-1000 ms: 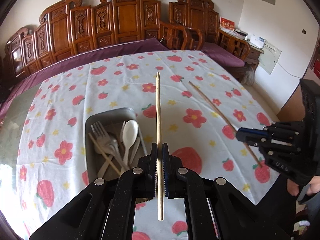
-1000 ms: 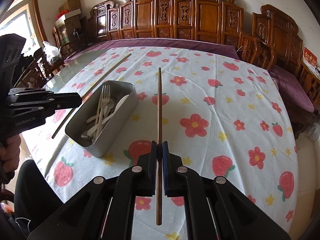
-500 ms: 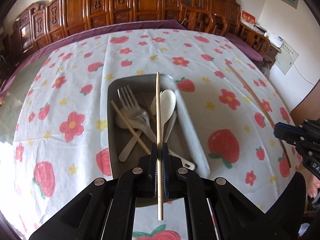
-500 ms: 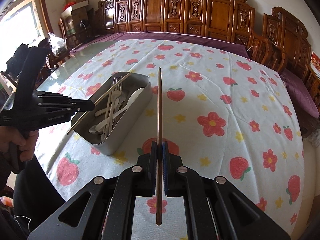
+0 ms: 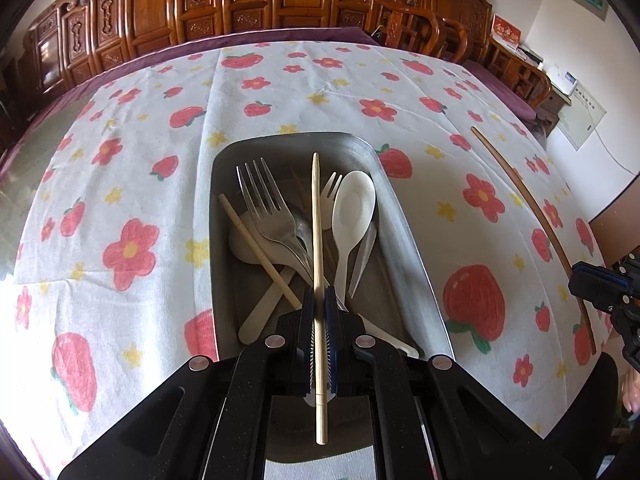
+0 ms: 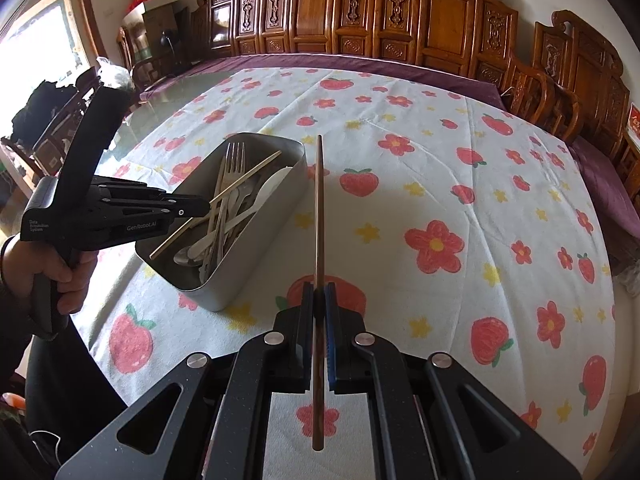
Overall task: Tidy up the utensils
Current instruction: 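Lower the chopstick into the tray and open the left gripper while the right carries its chopstick, then lower the wooden chopstick into the tray and open the right gripper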
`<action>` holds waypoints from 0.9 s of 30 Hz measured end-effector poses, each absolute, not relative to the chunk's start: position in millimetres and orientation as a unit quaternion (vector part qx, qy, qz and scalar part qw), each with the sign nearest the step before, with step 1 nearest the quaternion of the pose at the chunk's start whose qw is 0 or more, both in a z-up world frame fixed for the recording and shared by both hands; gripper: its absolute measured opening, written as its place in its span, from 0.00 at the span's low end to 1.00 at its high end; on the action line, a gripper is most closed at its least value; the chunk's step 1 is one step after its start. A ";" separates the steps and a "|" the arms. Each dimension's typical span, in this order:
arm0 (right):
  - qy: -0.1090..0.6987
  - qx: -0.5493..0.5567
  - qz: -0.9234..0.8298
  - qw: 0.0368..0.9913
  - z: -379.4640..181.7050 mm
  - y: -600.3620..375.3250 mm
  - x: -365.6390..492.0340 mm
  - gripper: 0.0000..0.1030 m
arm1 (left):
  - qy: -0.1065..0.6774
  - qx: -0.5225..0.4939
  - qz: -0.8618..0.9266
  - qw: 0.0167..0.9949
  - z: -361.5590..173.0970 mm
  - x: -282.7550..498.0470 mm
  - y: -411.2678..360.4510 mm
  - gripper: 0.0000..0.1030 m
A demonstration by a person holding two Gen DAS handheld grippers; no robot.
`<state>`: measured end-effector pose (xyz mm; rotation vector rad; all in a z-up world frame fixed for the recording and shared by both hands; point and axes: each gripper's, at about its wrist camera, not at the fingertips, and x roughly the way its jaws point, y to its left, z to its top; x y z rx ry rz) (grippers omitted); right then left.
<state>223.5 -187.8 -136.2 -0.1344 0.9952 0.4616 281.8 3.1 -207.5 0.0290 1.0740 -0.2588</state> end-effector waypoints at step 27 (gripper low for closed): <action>0.480 -0.011 0.274 0.833 -145.8 -100.2 258.8 0.06 | 0.455 -0.011 -0.076 0.887 -148.2 230.4 59.2 0.48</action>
